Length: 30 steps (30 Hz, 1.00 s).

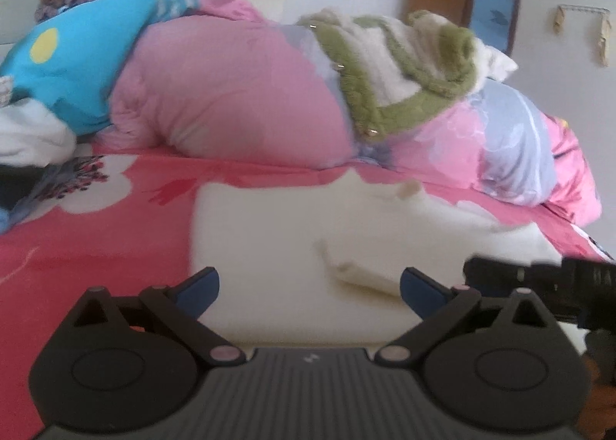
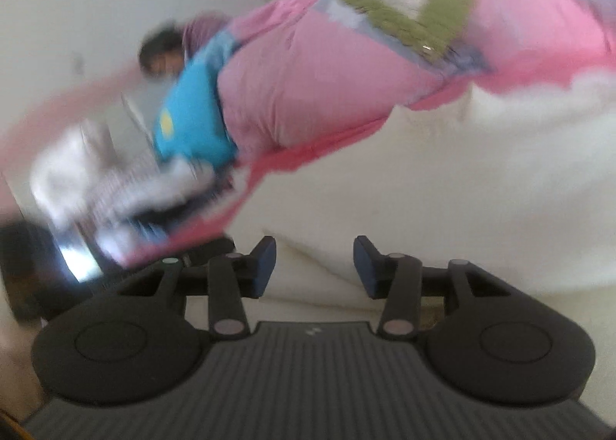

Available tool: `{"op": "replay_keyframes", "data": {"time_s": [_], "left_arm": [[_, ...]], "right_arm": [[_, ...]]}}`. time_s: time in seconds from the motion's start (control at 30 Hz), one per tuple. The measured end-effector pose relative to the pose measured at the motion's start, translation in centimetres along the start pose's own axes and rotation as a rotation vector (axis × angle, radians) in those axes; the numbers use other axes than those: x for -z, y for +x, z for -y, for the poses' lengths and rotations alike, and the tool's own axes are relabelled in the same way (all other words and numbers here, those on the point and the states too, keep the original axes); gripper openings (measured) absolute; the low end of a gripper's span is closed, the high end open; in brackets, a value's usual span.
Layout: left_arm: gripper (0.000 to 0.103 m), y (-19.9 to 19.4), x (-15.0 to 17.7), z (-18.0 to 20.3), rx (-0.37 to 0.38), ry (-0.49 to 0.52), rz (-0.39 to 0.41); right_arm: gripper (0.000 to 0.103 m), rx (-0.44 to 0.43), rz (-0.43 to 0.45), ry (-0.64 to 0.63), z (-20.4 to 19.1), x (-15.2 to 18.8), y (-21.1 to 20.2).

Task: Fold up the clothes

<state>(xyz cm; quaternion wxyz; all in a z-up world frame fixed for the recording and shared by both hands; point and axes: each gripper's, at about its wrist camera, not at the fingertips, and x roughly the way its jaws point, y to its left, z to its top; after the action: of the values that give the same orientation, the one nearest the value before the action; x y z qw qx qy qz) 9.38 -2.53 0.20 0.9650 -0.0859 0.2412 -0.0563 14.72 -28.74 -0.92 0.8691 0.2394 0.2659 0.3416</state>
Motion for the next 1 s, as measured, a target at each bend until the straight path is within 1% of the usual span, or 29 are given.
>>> {"op": "replay_keyframes", "data": {"time_s": [0.1,0.17,0.23,0.27,0.3,0.37,0.4,0.43,0.47,0.5,0.53,0.6,0.63,0.7,0.83,0.9,1.0], "left_arm": [[0.1,0.8,-0.6,1.1,0.056,-0.021,-0.039],[0.1,2.0,-1.0,1.8,0.068,-0.053,-0.074],[0.095,3.4,-1.4,2.3,0.066,-0.08,-0.113],[0.089,4.3,-1.5,2.5,0.06,-0.093,-0.135],[0.085,5.1,-1.7,2.6,0.051,-0.106,-0.159],[0.068,6.5,-1.8,2.9,0.021,-0.122,-0.188],[0.055,6.8,-1.9,3.1,-0.011,-0.112,-0.188],[0.044,7.1,-2.0,3.3,-0.05,-0.099,-0.185],[0.022,7.2,-2.1,3.5,-0.091,-0.086,-0.182],[0.009,7.2,-2.3,3.5,-0.13,-0.081,-0.178],[0.007,7.1,-2.6,3.1,-0.146,-0.097,-0.171],[0.005,6.1,-3.5,2.3,-0.13,-0.166,-0.126],[0.002,5.5,-4.0,2.2,-0.139,-0.165,-0.091],[0.002,4.3,-4.9,2.0,-0.157,-0.163,-0.024],[0.002,2.7,-6.0,1.3,-0.208,-0.159,0.054],[0.002,2.2,-6.2,0.4,-0.235,-0.165,0.076],[0.002,2.1,-5.8,-1.0,-0.263,-0.162,0.059]], "right_arm": [[0.044,-0.047,0.084,0.2,3.0,-0.1,-1.2],[0.044,-0.073,0.139,0.322,4.8,0.2,-1.7],[0.043,-0.086,0.191,0.409,6.1,0.5,-2.2],[0.043,-0.089,0.218,0.44,6.6,0.6,-2.5],[0.043,-0.089,0.243,0.459,6.8,0.6,-2.8],[0.043,-0.087,0.294,0.489,7.2,0.7,-3.3],[0.043,-0.084,0.318,0.501,7.4,0.8,-3.6],[0.043,-0.081,0.341,0.516,7.7,0.8,-3.9],[0.043,-0.079,0.364,0.532,8.0,0.8,-4.2],[0.043,-0.078,0.382,0.55,8.3,0.9,-4.4],[0.043,-0.074,0.396,0.567,8.6,0.9,-4.6],[0.043,-0.062,0.425,0.593,9.0,1.0,-5.0],[0.043,-0.057,0.441,0.601,9.2,1.0,-5.3],[0.043,-0.036,0.465,0.593,9.2,1.0,-5.8],[0.044,0.003,0.494,0.562,9.0,0.9,-6.5],[0.044,0.016,0.499,0.547,8.8,0.9,-6.6],[0.044,0.028,0.502,0.526,8.6,0.9,-6.8]]}}
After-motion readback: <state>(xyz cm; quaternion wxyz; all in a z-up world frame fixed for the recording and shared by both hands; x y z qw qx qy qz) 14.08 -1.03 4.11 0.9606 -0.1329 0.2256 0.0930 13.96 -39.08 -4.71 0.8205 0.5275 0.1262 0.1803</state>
